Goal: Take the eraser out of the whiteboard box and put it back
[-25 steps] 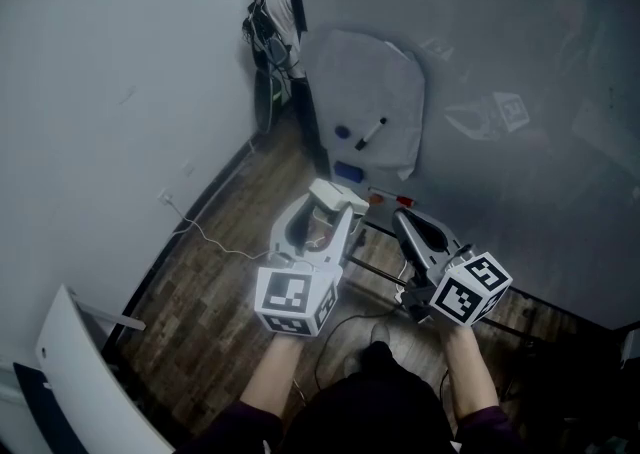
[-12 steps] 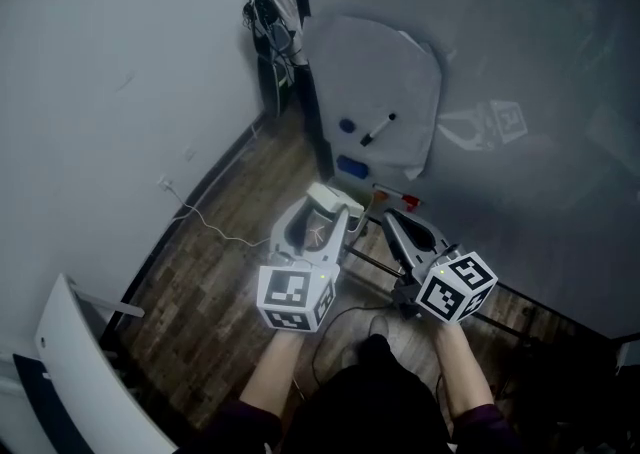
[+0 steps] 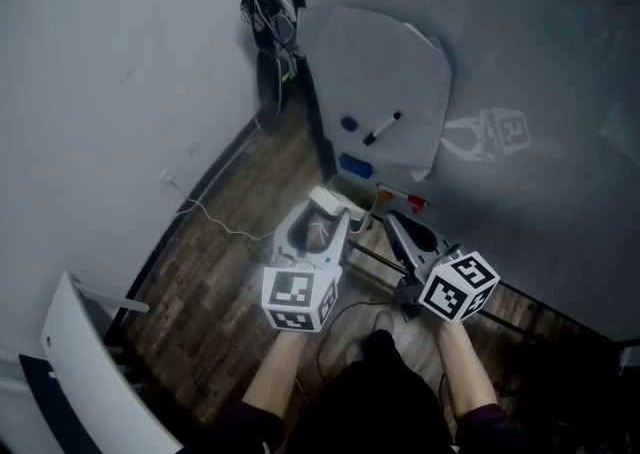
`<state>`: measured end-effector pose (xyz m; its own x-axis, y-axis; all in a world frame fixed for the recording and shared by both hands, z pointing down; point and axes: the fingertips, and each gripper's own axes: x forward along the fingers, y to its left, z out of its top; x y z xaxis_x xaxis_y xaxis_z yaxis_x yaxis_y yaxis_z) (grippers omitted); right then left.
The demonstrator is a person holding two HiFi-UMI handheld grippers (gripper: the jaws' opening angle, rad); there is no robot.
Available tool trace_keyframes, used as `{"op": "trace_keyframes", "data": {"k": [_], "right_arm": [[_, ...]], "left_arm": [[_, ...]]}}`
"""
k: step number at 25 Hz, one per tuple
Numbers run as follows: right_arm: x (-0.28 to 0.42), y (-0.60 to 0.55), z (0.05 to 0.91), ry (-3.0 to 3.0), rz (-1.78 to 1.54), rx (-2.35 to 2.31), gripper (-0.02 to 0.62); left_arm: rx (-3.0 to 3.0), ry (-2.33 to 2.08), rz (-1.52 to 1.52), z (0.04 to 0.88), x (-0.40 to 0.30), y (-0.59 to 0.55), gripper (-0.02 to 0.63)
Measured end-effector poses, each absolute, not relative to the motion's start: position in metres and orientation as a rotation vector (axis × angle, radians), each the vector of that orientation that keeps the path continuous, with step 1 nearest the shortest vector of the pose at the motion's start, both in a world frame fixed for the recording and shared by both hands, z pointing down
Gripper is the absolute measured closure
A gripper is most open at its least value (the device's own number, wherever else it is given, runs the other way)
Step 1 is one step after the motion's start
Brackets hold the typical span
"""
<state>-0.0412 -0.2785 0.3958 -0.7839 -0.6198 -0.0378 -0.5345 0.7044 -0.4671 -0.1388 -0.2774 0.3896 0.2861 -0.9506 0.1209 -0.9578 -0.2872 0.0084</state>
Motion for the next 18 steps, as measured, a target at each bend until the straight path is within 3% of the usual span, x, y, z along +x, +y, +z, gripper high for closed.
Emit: {"op": "trace_keyframes", "data": {"k": [18], "right_arm": [[-0.044, -0.302, 0.453, 2.725, -0.805, -0.955, 0.592]], "left_arm": [[2.369, -1.836, 0.335, 0.479, -0.149, -0.318, 0.391]]}}
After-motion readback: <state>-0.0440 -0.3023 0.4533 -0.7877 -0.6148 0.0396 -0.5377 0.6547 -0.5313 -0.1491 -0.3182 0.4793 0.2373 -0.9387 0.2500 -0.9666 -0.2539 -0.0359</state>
